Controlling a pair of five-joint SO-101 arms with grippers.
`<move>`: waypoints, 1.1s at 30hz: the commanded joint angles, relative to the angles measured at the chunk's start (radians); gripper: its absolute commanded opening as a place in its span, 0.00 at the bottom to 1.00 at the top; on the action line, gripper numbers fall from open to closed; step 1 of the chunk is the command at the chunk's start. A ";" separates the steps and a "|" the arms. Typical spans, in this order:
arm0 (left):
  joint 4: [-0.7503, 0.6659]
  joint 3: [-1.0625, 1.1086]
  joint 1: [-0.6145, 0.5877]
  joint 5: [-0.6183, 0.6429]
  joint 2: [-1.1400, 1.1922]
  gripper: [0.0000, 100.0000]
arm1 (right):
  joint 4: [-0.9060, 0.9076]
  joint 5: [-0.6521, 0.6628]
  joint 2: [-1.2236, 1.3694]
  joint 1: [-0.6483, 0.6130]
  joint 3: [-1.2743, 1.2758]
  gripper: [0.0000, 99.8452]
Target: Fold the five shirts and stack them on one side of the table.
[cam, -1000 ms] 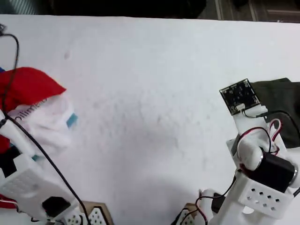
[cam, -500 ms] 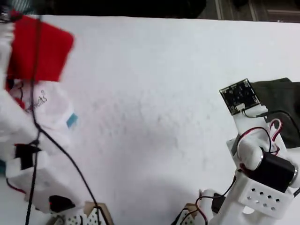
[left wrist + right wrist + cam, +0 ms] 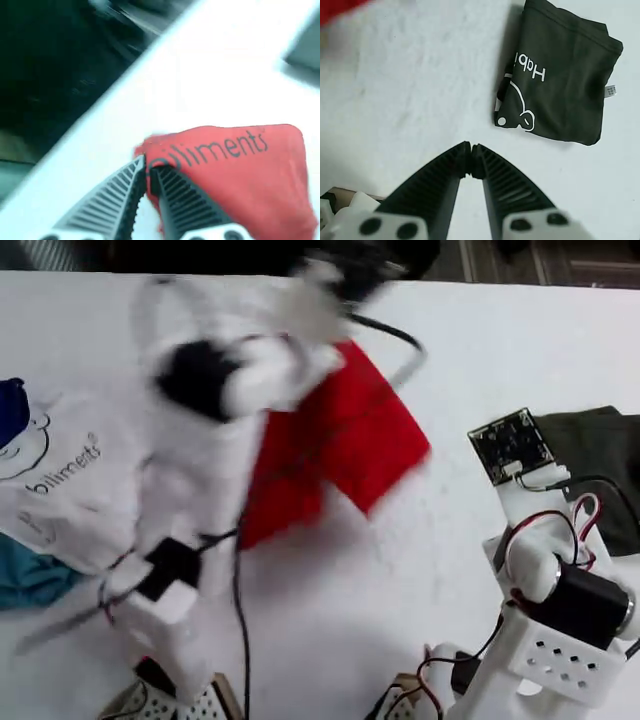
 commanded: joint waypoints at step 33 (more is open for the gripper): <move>0.100 1.151 -0.208 -0.354 -0.470 0.21 | -0.090 0.003 0.001 -0.001 0.166 0.02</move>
